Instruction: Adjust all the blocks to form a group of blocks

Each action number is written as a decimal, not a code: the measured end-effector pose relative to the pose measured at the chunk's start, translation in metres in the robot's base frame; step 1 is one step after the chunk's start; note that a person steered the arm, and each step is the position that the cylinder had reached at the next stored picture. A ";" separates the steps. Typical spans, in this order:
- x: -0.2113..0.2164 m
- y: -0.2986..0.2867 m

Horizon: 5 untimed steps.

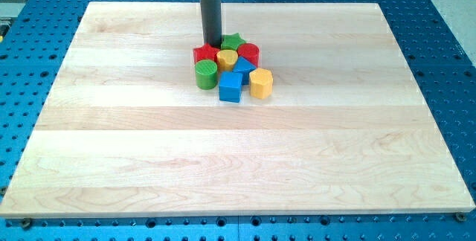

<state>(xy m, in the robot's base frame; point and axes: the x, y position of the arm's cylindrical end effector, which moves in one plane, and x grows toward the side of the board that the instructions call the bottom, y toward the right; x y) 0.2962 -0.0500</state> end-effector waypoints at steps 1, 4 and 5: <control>-0.014 -0.023; 0.008 0.037; 0.017 0.048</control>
<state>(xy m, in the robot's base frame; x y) 0.3128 -0.0024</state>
